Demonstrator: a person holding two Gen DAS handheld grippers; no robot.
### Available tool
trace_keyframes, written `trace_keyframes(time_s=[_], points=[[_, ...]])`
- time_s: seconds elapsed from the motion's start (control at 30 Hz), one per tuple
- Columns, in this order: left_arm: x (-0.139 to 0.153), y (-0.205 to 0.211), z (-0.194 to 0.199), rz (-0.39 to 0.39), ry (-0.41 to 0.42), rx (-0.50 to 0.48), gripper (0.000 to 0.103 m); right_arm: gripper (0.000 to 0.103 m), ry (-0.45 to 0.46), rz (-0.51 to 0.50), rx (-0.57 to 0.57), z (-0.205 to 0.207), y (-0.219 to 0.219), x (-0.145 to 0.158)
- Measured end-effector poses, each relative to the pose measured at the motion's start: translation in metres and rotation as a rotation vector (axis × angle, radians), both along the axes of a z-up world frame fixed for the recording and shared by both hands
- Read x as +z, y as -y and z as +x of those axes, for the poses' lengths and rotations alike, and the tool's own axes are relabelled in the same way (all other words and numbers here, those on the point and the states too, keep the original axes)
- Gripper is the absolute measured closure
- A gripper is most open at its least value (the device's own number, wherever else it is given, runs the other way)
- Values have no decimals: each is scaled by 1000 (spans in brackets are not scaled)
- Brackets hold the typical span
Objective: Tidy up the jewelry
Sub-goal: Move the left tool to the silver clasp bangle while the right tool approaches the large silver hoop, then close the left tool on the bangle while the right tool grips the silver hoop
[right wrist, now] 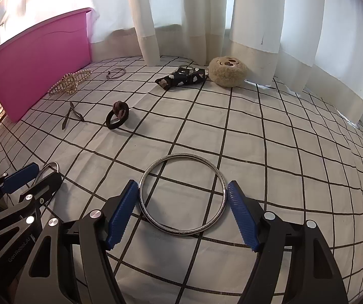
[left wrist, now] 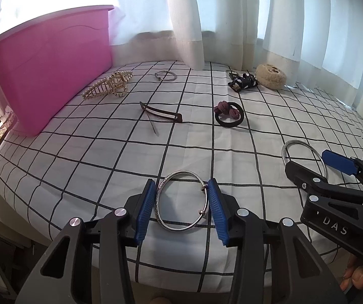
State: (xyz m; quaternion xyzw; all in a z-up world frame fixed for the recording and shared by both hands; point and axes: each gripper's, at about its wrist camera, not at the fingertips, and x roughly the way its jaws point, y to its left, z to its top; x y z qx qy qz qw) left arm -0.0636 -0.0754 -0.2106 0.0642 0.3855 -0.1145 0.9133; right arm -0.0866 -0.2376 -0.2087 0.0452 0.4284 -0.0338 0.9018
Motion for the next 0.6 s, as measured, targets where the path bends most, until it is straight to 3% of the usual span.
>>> trace_keyframes(time_s=[0.6], points=[[25,-12,-4,-22,-1,23,62,33,26,7,8,-6,-1,19]])
